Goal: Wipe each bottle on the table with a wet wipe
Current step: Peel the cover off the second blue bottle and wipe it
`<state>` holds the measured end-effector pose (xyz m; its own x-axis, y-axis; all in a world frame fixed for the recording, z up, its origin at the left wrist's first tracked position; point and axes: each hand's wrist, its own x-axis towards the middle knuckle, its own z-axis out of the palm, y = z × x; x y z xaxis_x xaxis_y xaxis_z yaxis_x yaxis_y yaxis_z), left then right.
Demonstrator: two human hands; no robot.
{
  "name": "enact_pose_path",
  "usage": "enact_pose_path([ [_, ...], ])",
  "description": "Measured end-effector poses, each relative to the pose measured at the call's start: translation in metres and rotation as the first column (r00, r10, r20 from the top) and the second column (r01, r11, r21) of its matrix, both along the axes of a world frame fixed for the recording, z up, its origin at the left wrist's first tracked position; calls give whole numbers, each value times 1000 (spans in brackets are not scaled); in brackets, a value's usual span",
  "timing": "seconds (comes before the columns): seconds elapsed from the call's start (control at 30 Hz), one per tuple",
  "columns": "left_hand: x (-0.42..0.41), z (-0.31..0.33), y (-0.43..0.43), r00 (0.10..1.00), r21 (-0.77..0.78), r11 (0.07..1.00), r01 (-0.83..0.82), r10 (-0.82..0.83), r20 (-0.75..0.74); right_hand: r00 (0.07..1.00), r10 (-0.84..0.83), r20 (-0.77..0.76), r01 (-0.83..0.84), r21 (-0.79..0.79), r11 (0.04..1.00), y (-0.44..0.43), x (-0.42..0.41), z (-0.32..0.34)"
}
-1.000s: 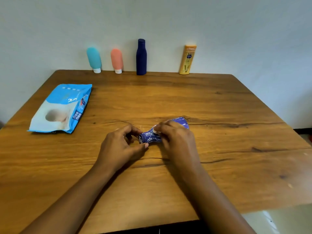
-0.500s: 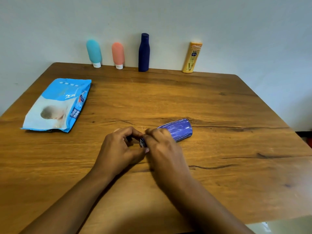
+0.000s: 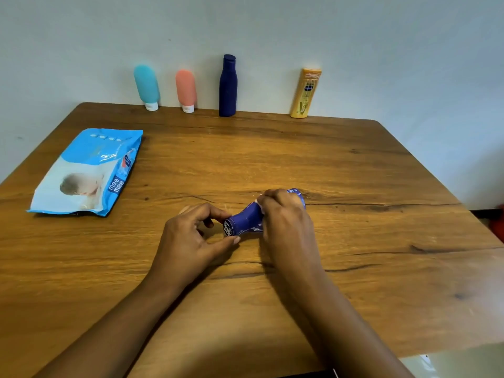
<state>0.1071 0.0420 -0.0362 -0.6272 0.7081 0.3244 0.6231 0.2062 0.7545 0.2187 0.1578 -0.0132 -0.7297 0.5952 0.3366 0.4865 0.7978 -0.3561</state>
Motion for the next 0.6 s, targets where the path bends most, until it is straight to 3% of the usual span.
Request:
enact_pose_path([
  [0.07, 0, -1, 0, 1000, 4, 1000, 7, -7, 7, 1000, 0, -12, 0, -4, 1000, -4, -2, 2],
  [0.23, -5, -2, -1, 999, 27, 999, 36, -36, 21, 969, 246, 23, -247, 39, 968, -28, 6, -2],
  [0.4, -4, -2, 0, 997, 37, 998, 49, -51, 56, 998, -57, 26, 59, -51, 997, 40, 14, 2],
  [0.47, -4, -2, 0, 996, 42, 998, 44, -47, 70, 994, -102, 35, 104, -78, 991, 48, 12, 4],
  [0.53, -4, -2, 0, 996, 28, 999, 29, -32, 81, 998, -50, 47, 52, -28, 998, 29, 3, 7],
  [0.6, -2, -1, 0, 997, 18, 1000, 18, -19, 77, 992, 111, 57, -112, 11, 994, -2, -6, 6],
])
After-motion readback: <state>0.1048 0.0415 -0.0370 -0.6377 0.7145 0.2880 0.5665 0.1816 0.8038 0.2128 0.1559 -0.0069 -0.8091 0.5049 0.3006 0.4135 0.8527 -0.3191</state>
